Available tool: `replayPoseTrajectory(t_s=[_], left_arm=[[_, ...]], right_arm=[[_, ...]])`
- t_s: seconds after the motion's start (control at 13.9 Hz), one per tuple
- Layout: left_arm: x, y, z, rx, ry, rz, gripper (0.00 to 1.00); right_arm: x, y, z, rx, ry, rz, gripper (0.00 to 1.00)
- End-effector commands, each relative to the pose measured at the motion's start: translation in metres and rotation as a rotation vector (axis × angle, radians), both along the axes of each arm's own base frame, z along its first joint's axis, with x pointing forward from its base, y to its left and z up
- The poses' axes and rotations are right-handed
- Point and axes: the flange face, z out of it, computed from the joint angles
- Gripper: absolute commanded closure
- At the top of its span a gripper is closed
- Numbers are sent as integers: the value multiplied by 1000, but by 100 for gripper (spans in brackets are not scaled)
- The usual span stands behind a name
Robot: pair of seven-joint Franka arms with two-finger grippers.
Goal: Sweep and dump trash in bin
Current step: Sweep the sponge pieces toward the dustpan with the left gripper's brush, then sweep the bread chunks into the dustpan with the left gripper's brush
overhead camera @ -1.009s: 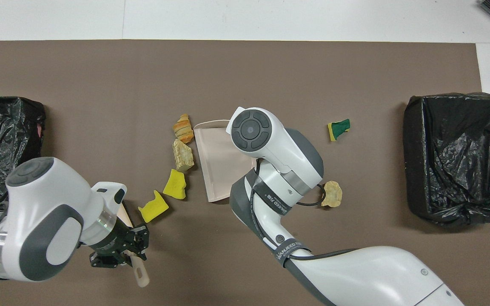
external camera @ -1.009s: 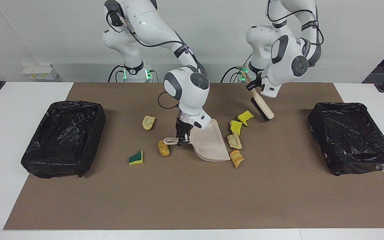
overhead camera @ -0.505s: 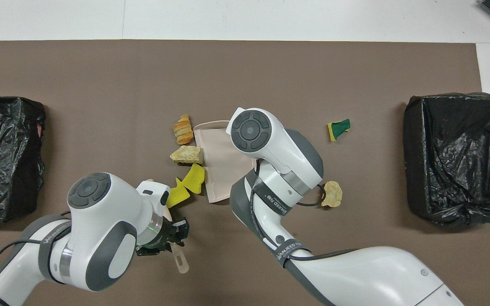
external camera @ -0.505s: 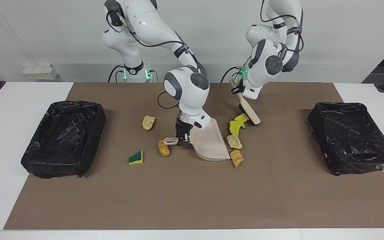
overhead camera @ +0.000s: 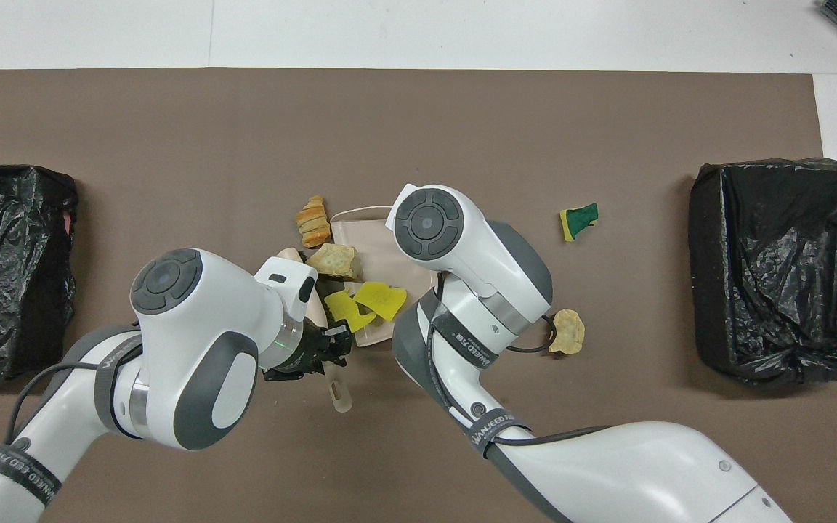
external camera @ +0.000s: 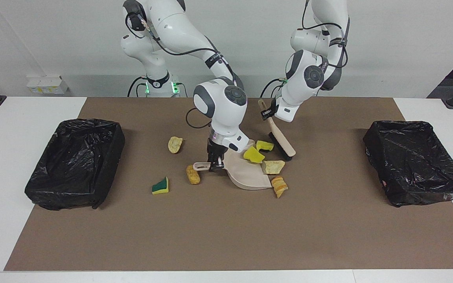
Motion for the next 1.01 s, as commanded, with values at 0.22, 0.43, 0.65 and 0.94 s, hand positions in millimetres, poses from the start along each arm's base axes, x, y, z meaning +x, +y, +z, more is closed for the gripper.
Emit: replayPoseTrajectory(t_s=[0.22,0.43,0.65,0.94], left_arm=[[33,52,50,-60,24,-389,100],[56,97,54,-39,-59,-561,100],[96,122,48,74,-228,-647,100],[154,129,20,110,-244,-769,100]], right_arm=[[-7,-3,1,-22,13,33,100],[-7,-3,1,-21,12,32,100],[-7,-3,1,-19,11,30,100],[-7,-3,1,-19,13,29,100]])
